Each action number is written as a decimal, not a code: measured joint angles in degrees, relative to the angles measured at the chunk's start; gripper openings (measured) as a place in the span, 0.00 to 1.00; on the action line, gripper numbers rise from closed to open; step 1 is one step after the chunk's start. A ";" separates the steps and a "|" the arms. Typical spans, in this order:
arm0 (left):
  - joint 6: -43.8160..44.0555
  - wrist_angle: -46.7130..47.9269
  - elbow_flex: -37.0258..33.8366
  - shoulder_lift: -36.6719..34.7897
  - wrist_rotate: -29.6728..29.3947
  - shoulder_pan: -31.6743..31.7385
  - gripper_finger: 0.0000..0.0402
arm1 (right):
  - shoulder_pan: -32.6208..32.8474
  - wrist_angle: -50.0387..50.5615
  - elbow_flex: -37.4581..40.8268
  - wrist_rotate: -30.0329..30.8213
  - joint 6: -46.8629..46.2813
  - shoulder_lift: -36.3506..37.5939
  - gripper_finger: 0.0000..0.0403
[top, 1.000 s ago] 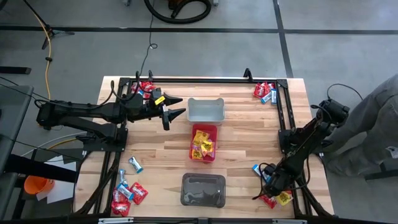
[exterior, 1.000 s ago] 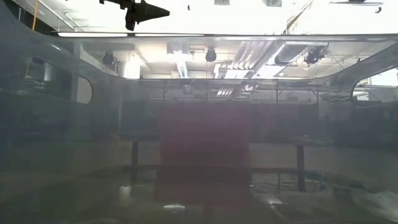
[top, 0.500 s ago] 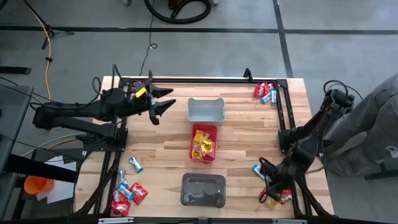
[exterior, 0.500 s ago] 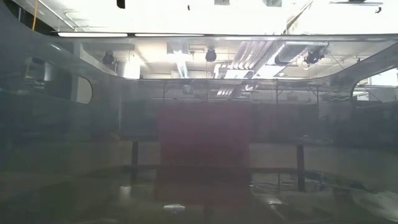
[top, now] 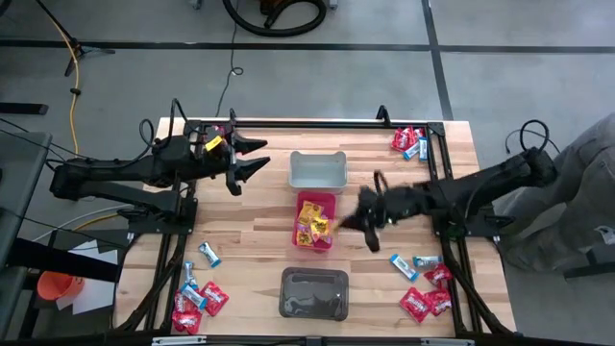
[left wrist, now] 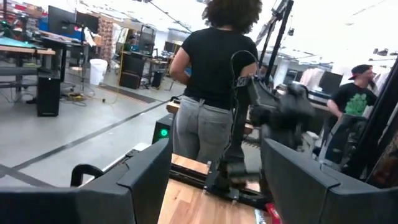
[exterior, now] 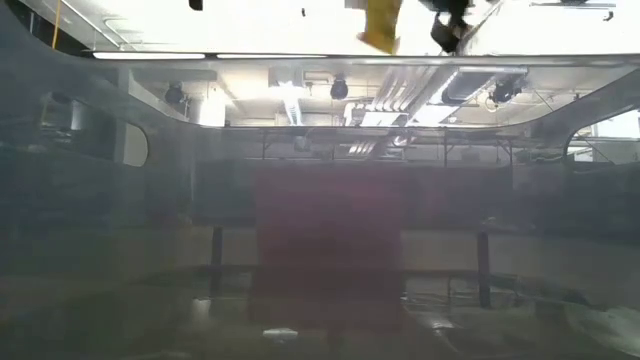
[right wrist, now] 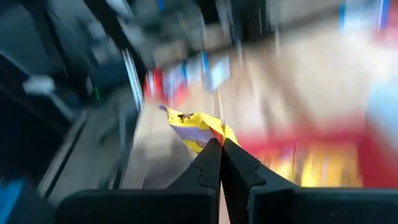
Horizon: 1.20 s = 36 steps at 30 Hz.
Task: Sort candy
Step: Put the yellow candy into the red bin
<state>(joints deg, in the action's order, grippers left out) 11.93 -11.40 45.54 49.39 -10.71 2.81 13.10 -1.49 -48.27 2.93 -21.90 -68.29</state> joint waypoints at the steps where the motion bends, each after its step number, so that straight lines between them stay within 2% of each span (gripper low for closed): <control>1: 0.09 0.02 0.00 0.02 0.10 0.00 0.59 | -1.55 -3.97 0.00 -0.54 2.77 0.00 0.00; 4: 1.32 -0.04 0.00 0.00 0.08 0.02 0.59 | -5.08 -12.09 0.00 -1.61 9.06 0.07 0.00; 7: 2.54 -0.14 0.02 0.77 0.08 -0.20 0.59 | -7.15 -14.18 -0.01 -1.92 12.15 0.15 0.00; 13: 2.26 0.13 0.02 3.75 2.41 -2.49 0.59 | -8.02 -10.87 0.00 1.39 13.85 0.09 0.00; 27: 1.42 -0.47 0.02 5.72 2.69 -3.41 0.59 | -8.11 -10.76 0.00 1.54 11.88 -0.54 0.00; 30: 1.42 -0.52 0.02 5.68 2.68 -3.36 0.59 | -8.61 -9.65 -0.63 1.57 11.85 -2.53 0.00; 36: 1.41 -0.52 0.02 5.68 2.67 -3.30 0.59 | -9.00 0.53 -5.97 1.53 13.43 -9.58 0.00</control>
<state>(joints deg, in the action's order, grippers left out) 13.33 -11.92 45.56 55.07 -8.04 -0.49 4.10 -0.96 -54.24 4.46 -8.47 -77.87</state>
